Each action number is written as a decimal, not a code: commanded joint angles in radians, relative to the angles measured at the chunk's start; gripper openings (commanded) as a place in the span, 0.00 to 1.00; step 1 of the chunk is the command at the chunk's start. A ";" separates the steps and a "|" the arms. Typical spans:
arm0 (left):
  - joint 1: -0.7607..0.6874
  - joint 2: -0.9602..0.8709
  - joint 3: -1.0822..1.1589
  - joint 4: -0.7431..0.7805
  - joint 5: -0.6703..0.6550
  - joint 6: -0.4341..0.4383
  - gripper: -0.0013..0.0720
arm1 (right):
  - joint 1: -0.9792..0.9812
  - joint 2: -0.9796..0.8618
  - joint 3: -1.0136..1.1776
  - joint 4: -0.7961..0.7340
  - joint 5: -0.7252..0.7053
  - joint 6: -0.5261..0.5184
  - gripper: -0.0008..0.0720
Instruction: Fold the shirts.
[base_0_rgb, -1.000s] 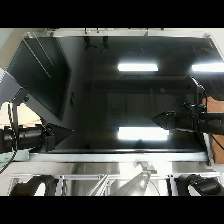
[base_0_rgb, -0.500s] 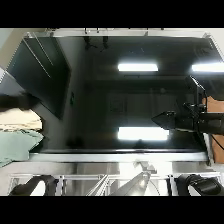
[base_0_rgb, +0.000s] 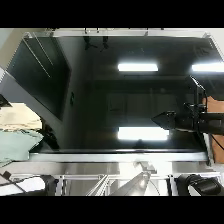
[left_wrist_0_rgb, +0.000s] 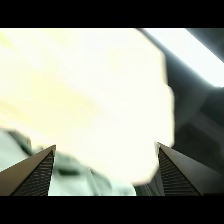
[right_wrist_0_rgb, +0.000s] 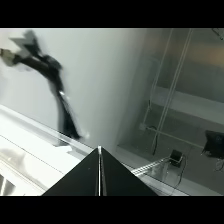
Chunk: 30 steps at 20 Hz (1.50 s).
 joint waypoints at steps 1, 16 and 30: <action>-0.007 -0.171 0.010 0.010 -0.053 -0.007 0.99 | 0.001 0.000 0.000 0.000 0.000 0.000 0.04; -0.452 -0.375 0.399 -0.531 0.170 0.200 0.05 | 0.001 0.000 0.000 0.000 -0.003 0.000 0.04; -1.294 -0.455 0.536 -0.417 0.127 0.196 0.99 | 0.001 0.000 0.000 0.001 0.009 0.002 0.04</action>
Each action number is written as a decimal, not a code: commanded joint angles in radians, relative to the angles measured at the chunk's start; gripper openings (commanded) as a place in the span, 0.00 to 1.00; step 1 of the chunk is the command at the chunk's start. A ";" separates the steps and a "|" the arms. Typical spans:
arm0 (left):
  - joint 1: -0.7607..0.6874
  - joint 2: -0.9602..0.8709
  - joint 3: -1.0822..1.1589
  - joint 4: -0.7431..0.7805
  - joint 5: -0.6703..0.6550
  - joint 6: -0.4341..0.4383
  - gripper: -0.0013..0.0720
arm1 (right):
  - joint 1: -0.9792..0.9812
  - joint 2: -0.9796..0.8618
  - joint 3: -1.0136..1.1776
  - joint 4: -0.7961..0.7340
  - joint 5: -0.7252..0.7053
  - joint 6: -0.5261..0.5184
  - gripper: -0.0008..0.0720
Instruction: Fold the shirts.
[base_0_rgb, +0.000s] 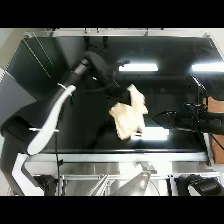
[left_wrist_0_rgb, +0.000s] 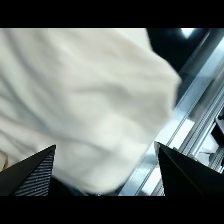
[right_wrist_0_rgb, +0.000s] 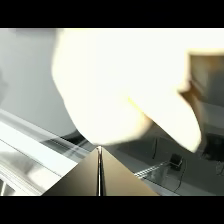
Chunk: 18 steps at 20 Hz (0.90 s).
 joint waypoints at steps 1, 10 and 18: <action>-0.083 -0.010 0.045 0.166 0.056 -0.017 0.99 | 0.000 0.000 0.000 0.000 0.026 0.021 0.04; 0.163 0.300 -0.269 0.322 0.119 -0.139 0.98 | -0.341 -0.197 0.002 -0.035 0.057 -0.074 0.76; 0.254 0.180 -0.559 -0.130 -0.245 0.013 0.98 | -0.421 -0.702 0.002 0.353 0.053 -0.470 0.67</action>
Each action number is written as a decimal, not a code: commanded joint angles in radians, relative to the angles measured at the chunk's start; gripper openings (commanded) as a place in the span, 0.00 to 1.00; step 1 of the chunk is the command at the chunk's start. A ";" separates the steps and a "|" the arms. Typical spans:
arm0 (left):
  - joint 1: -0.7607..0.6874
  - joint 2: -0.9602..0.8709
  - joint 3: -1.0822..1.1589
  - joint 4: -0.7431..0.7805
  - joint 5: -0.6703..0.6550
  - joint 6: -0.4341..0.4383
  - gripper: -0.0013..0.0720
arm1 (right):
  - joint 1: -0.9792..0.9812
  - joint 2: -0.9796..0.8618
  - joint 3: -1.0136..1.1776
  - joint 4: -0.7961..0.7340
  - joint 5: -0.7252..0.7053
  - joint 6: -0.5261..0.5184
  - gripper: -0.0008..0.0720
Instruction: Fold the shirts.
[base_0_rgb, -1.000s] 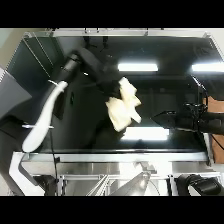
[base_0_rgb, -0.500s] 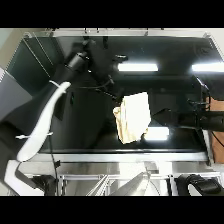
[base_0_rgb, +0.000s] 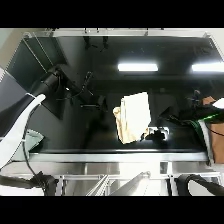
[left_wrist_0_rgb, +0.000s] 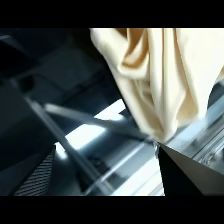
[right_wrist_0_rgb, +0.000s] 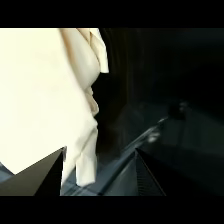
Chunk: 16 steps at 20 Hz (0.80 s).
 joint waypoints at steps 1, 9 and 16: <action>0.016 -0.114 0.000 -0.143 -0.097 0.038 0.98 | -0.016 -0.200 0.001 0.265 0.007 -0.203 0.67; -0.064 -0.399 0.324 -0.240 -0.010 0.018 0.96 | 0.114 -0.320 0.026 0.380 -0.042 -0.283 0.67; -0.108 -0.483 0.420 -0.240 0.158 0.012 0.03 | 0.147 -0.320 0.084 0.405 0.013 -0.305 0.19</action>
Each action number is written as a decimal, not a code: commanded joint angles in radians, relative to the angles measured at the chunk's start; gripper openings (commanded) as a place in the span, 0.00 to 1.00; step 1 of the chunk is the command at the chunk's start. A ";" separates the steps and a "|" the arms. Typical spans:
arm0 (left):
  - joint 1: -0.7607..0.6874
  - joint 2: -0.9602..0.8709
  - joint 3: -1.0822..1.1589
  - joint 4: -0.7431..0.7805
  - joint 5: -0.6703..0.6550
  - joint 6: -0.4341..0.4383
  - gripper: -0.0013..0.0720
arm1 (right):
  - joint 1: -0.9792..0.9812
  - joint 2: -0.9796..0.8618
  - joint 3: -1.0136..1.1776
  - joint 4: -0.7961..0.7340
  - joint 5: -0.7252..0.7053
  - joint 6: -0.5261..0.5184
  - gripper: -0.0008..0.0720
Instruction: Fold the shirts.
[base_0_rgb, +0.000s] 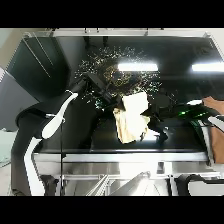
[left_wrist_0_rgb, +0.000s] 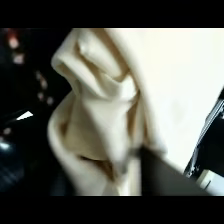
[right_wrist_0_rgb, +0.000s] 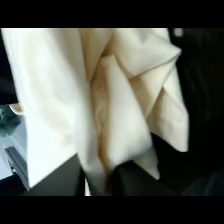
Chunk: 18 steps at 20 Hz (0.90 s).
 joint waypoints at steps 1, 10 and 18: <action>-0.009 -0.022 0.026 -0.009 0.075 -0.001 0.05 | 0.009 -0.002 0.023 0.031 0.061 -0.056 0.04; 0.177 0.244 0.304 -0.007 0.222 -0.026 0.05 | -0.270 0.258 0.241 0.205 0.229 -0.048 0.03; 0.395 0.573 0.091 -0.006 0.134 0.000 0.05 | -0.445 0.423 0.288 0.282 0.222 -0.045 0.03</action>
